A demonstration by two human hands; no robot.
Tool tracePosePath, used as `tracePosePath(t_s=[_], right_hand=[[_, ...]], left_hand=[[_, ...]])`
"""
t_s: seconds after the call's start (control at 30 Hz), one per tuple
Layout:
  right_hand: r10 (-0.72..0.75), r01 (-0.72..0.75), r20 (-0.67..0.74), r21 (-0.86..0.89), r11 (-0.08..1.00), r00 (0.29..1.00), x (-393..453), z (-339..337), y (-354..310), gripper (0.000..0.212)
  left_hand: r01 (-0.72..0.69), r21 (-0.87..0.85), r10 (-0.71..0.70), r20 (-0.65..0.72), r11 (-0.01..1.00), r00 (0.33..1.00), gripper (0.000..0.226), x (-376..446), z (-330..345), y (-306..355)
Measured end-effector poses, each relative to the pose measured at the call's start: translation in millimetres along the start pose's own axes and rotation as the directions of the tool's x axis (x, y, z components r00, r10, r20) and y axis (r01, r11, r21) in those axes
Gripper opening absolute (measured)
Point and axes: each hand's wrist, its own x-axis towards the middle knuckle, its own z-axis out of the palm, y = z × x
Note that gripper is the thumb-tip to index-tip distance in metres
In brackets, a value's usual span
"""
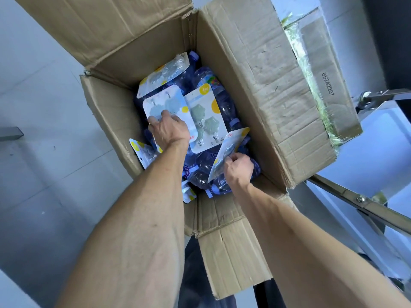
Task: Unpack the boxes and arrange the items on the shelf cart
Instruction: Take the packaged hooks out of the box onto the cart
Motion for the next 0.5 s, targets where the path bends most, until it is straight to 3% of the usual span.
tracePosePath(t_s=[0.1,0.2,0.27,0.37,0.5], right_hand=[[-0.071,0.07,-0.023,-0.036,0.997,0.997,-5.2,-1.7,1.9,0.014],[-0.147,0.148,-0.204,-0.006,0.989,0.968,-23.9,5.9,1.9,0.004],[-0.172,0.182,-0.262,0.014,0.983,0.95,-36.1,11.5,1.6,0.008],[-0.16,0.15,-0.231,-0.06,0.987,0.96,-39.0,16.6,3.0,0.011],[-0.154,0.136,-0.213,-0.1,0.986,0.965,-34.1,15.2,8.2,0.025]], left_hand=[[-0.03,-0.075,0.027,-0.044,0.997,0.999,0.031,-3.8,0.5,-1.5],[0.079,-0.158,-0.087,-0.046,0.984,0.995,0.04,-10.0,-1.7,-1.9],[0.138,-0.07,-0.137,0.007,0.988,0.99,0.041,-14.4,0.1,-2.4],[0.137,0.016,-0.138,0.018,0.99,0.99,0.039,-14.8,2.3,-1.8],[0.143,0.029,-0.143,-0.02,0.989,0.99,0.053,-7.0,5.3,4.4]])
